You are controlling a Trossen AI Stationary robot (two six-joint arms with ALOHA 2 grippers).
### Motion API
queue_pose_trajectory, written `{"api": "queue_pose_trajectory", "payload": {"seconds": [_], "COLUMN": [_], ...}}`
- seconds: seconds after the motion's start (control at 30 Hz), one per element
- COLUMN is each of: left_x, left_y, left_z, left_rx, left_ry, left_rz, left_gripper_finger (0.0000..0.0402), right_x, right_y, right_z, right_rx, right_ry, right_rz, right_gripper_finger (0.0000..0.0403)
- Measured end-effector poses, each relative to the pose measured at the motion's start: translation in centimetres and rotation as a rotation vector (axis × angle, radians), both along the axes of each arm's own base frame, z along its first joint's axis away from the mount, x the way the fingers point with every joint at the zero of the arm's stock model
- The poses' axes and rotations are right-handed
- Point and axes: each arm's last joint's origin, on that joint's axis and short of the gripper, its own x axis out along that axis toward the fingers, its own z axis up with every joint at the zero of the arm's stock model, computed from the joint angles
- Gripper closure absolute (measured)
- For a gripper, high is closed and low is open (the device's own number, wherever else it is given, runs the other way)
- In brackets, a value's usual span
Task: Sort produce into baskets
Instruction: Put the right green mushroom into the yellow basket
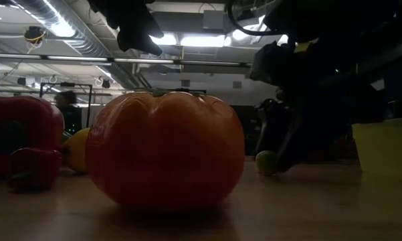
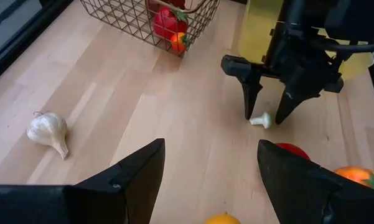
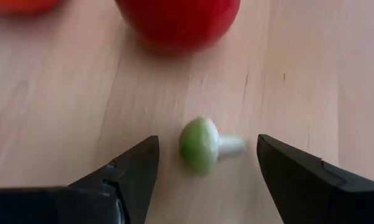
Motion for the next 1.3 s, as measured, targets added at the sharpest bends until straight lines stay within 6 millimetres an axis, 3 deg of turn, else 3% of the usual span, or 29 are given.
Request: {"api": "queue_pose_trajectory", "payload": {"seconds": [0.2,0.6,0.83,1.03,1.3], "left_x": [0.0,0.0,0.0,0.0,0.0], "left_y": [0.0,0.0,0.0,0.0,-0.2], "left_z": [0.0,0.0,0.0,0.0,0.0], "left_rx": [0.000,-0.004,-0.014,-0.016,-0.016], "left_ry": [0.000,-0.001,-0.002,0.001,-0.003], "left_rz": [0.000,0.006,0.015,0.016,0.009], "left_gripper_finger": [0.0151,0.0151,0.0151,0.0151,0.0151], "right_x": [0.0,0.0,0.0,0.6,1.3], "right_y": [-0.1,-0.1,0.2,0.6,0.8], "right_z": [0.0,0.1,0.6,2.8,7.4], "right_rx": [-0.023,-0.021,0.038,0.073,0.036], "right_ry": [-0.005,-0.009,0.012,0.107,0.266], "right_rz": [-0.008,-0.007,0.030,0.067,0.075], "right_gripper_finger": [0.0143,0.0277,0.0320,0.0324,0.0323]}}
